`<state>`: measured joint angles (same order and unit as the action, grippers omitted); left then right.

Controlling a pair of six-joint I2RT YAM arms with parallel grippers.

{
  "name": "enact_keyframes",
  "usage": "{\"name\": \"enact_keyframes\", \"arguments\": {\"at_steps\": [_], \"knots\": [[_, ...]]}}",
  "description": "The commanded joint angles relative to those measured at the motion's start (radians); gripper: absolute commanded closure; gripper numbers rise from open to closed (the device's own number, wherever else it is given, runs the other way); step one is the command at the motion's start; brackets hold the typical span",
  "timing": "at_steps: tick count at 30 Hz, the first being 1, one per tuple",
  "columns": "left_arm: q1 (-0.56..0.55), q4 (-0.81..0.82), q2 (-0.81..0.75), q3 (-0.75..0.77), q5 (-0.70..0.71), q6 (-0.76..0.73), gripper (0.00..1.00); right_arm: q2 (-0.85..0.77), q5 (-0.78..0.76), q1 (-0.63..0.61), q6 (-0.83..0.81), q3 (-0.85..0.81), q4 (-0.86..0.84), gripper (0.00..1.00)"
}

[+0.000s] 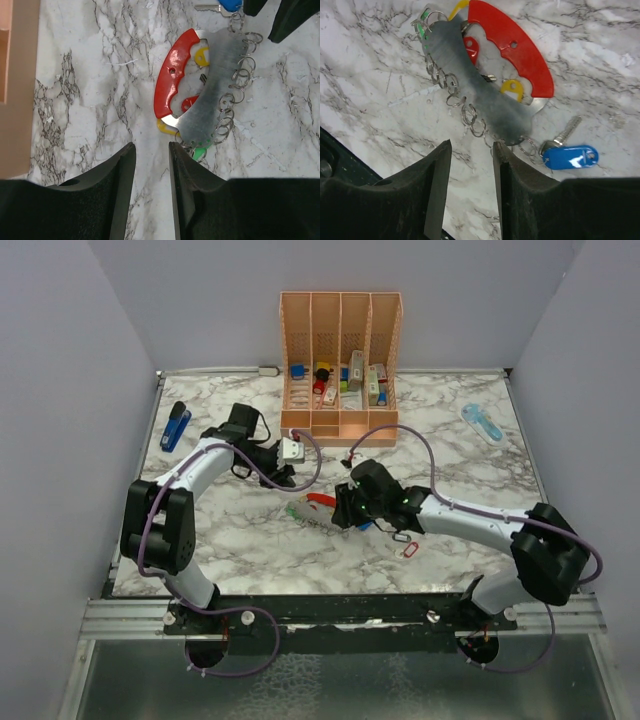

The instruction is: Put the keys on the keyring

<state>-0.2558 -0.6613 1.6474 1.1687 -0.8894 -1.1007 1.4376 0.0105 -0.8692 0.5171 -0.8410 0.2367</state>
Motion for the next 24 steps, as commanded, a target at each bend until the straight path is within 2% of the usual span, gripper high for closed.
{"name": "enact_keyframes", "arguments": {"at_steps": [1,6,17,24], "knots": [[0.002,0.047,-0.030,-0.034,-0.023,0.049,0.65,0.082,0.113,-0.003,0.103,-0.022,-0.088,0.62],[0.007,0.050,-0.038,-0.040,-0.022,0.054,0.65,0.131,0.153,-0.009,0.176,0.000,-0.149,0.65],[0.009,0.066,-0.035,-0.055,-0.012,0.057,0.65,0.199,0.170,-0.016,0.252,0.030,-0.220,0.65],[0.009,0.070,-0.037,-0.052,-0.006,0.062,0.65,0.228,0.129,-0.016,0.266,0.029,-0.217,0.64]]}}
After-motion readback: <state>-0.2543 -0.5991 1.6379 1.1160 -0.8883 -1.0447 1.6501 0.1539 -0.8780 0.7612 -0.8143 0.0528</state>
